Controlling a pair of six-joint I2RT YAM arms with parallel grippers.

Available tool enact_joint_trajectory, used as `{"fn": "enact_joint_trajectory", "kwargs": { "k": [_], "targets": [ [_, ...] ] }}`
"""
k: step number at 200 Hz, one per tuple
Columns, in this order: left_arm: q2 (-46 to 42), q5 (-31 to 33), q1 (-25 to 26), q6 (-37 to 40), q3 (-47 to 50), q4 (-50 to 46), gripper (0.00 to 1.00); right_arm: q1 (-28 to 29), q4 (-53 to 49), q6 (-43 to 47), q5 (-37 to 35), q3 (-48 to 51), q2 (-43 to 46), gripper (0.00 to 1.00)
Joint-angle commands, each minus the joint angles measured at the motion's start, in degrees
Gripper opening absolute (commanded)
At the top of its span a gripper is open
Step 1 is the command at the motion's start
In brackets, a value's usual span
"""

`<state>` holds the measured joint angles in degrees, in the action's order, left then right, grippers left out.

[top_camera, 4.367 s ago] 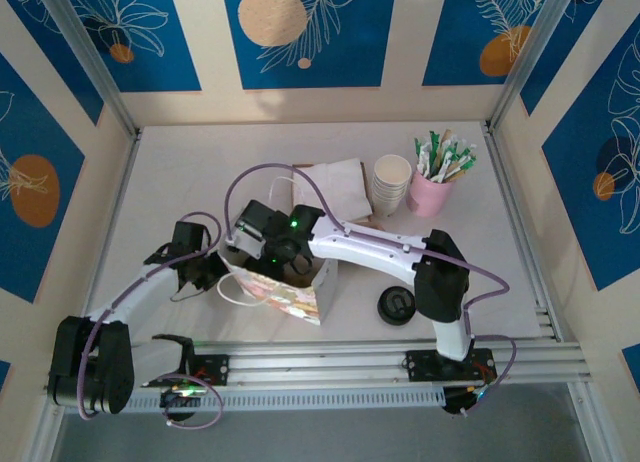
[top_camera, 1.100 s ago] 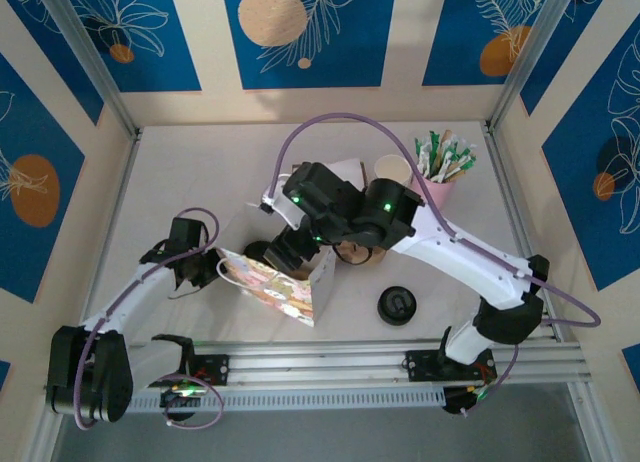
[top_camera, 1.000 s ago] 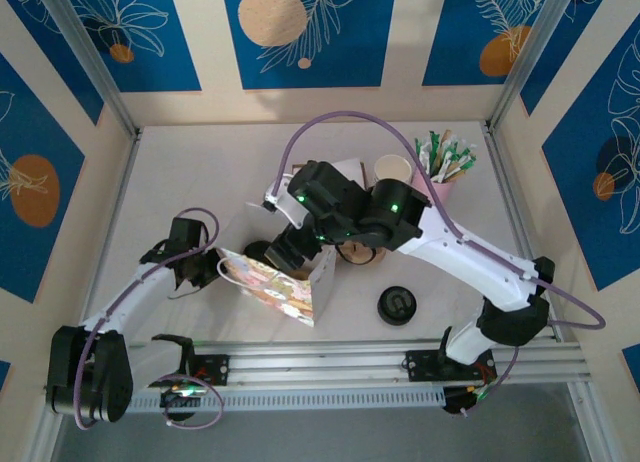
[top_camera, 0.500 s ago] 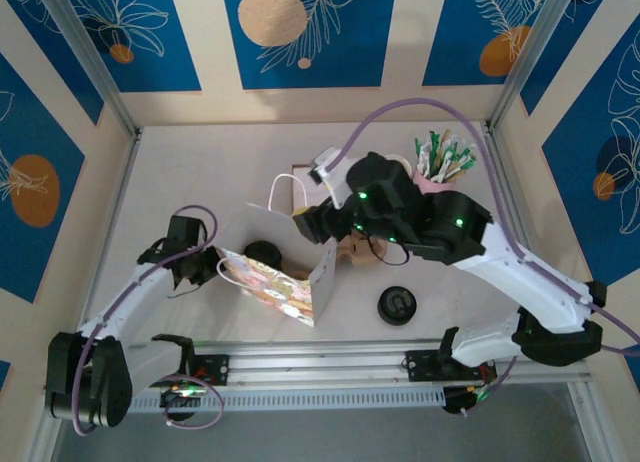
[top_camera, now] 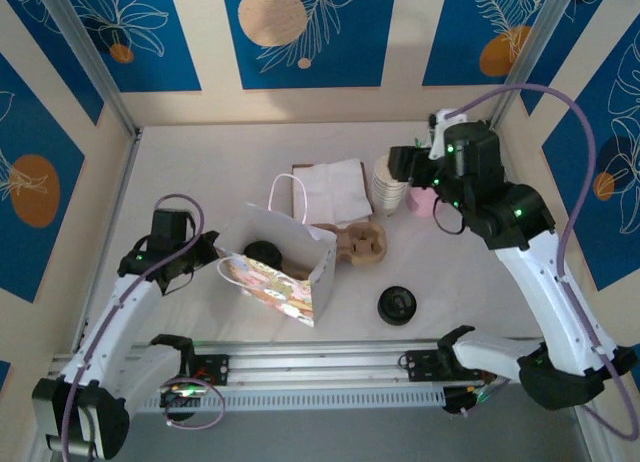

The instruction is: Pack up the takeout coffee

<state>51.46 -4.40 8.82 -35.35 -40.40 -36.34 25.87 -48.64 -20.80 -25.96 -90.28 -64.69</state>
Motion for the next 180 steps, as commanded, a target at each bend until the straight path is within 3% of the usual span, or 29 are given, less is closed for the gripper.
{"fn": "enact_joint_trajectory", "kwargs": {
  "k": [1, 31, 64, 108, 162, 180],
  "targets": [
    [-2.6, 2.3, 0.7, 1.7, -2.8, -4.0, 0.57, -10.0, -0.4, -3.4, 10.3, 3.0, 0.7, 0.75],
    [-5.5, 2.4, 0.7, 2.0, -4.4, -5.8, 0.58, -21.7, 1.3, -6.3, 18.2, 6.9, -0.5, 0.68],
    [-7.5, 2.7, 0.6, 2.2, -6.2, -7.9, 0.58, -27.7, 1.4, -7.5, 21.0, 7.8, -4.0, 0.54],
    [-8.4, 2.2, 0.7, 2.6, -6.9, -8.2, 0.58, -29.2, 3.1, -6.8, 21.5, 7.6, -9.0, 0.42],
    [-9.2, 2.6, 0.7, 3.2, -7.5, -8.9, 0.58, -28.7, 3.6, -6.0, 20.1, 5.4, -15.7, 0.39],
    [-9.4, 2.8, 0.7, 3.2, -7.7, -9.1, 0.58, -28.3, 3.1, -5.8, 19.0, 3.9, -17.8, 0.33]
  ]
}}
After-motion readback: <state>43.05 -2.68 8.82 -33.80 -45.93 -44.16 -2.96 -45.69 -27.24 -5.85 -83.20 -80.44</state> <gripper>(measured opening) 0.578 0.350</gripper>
